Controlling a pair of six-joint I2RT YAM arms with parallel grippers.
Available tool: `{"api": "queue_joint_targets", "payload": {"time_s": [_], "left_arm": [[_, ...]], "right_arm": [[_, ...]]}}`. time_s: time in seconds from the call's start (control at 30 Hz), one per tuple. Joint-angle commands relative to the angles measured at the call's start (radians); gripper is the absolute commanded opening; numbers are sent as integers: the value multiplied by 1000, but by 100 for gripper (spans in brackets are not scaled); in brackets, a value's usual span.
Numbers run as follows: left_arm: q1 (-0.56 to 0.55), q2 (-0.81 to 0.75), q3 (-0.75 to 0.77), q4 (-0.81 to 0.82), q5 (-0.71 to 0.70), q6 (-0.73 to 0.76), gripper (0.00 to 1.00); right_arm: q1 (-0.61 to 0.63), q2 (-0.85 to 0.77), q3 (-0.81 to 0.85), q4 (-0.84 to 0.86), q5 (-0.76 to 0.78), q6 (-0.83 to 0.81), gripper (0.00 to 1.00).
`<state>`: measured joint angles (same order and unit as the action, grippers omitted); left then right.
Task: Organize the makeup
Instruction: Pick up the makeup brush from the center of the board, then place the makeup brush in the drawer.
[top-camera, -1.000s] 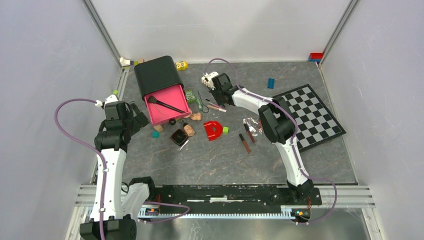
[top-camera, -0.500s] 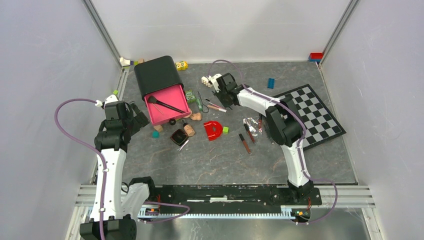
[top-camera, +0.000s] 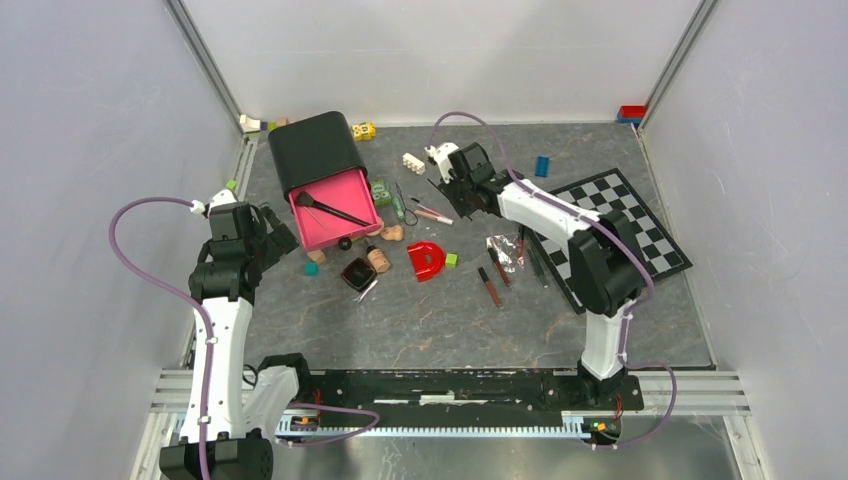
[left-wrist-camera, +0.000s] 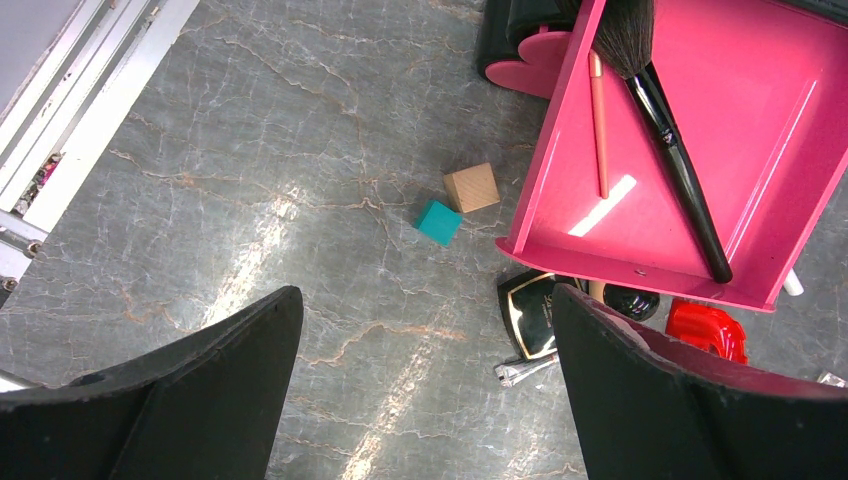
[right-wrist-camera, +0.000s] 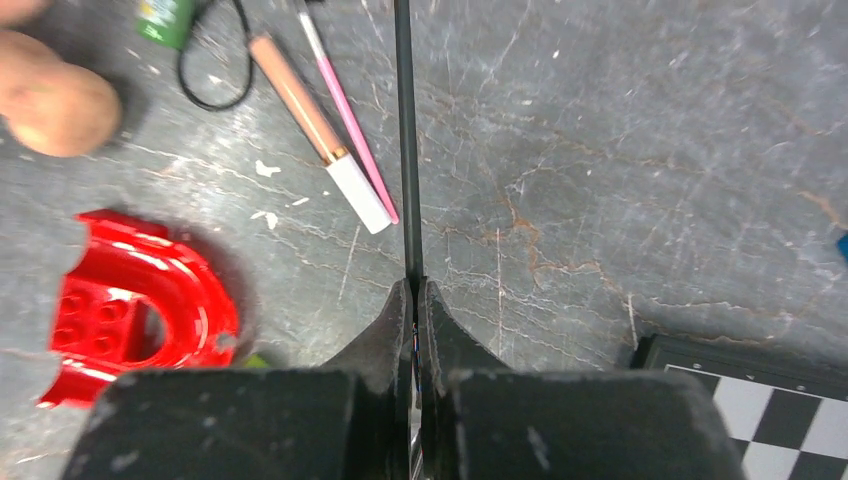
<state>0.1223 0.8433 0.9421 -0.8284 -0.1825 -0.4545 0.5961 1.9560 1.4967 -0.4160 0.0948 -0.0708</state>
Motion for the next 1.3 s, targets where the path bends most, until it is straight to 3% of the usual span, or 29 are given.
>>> {"api": "queue_joint_targets", "payload": {"time_s": [0.0,0.47,0.93,1.27], "left_arm": [[-2,-15,-5,35,-11,27,100],[-1,-16,-5,35,-11,27,100],[-1,-18,-5,35,-13,27,100],[-1,-14,-4,35,-8,27,100]], "right_arm": [[22,-129,7,31,-84,29,0],[280,-158,157,-48,-75,22,0],[340,80,545,-244,-69,-45,0],[365,133,594,-233,-37,-108,0]]}}
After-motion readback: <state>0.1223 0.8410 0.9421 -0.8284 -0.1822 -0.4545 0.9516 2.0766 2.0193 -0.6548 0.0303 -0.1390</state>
